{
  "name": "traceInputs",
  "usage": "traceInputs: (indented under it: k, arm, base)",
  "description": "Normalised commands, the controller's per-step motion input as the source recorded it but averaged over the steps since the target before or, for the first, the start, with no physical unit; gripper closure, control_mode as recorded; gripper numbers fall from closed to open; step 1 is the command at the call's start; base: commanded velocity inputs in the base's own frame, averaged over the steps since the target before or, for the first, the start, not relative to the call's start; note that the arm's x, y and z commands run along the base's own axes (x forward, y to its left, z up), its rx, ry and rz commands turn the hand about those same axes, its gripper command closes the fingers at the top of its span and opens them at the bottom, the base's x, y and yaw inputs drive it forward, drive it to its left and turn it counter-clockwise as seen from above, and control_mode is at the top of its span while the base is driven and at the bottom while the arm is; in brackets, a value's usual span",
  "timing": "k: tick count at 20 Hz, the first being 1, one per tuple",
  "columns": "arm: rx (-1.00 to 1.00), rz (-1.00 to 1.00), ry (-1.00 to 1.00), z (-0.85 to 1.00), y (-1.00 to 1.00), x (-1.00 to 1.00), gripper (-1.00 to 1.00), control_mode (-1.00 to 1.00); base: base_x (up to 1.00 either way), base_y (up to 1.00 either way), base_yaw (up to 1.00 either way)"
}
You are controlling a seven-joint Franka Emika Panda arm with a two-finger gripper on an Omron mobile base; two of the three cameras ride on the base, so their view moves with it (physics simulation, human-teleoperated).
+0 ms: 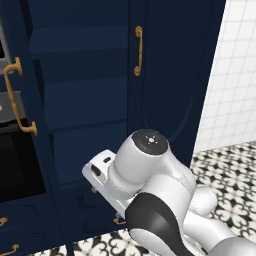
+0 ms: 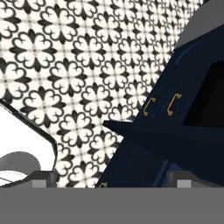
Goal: Pick the kettle from the counter and place it on the tray. Then pick the mug from the cabinet and place it on the tray. Then close the cabinet doors.
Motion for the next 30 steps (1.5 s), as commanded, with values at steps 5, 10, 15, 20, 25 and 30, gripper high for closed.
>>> traceInputs:
  k: [5,10,15,20,25,30]
  arm:
    - [0.22,-0.05,-0.06,0.0,0.6,-0.07,-1.0,-1.0]
    - [0.21,0.0,0.03,0.14,0.37,-0.26,-1.0,-1.0]
    - [0.1,0.0,0.03,0.06,0.41,-0.18,-1.0,-1.0]
    - [0.0,-0.04,-0.04,0.0,0.6,0.26,-1.0,-1.0]
    - [-0.02,-0.04,-0.13,0.01,0.61,0.28,-1.0,-1.0]
    - [0.0,-0.03,-0.18,0.0,0.56,0.44,-1.0,-1.0]
  base:
    - [0.0,0.0,0.0]
    - [0.0,0.0,0.0]
    - [0.0,0.0,0.0]
    - [0.0,0.0,0.0]
    - [0.0,0.0,0.0]
    - [0.0,0.0,0.0]
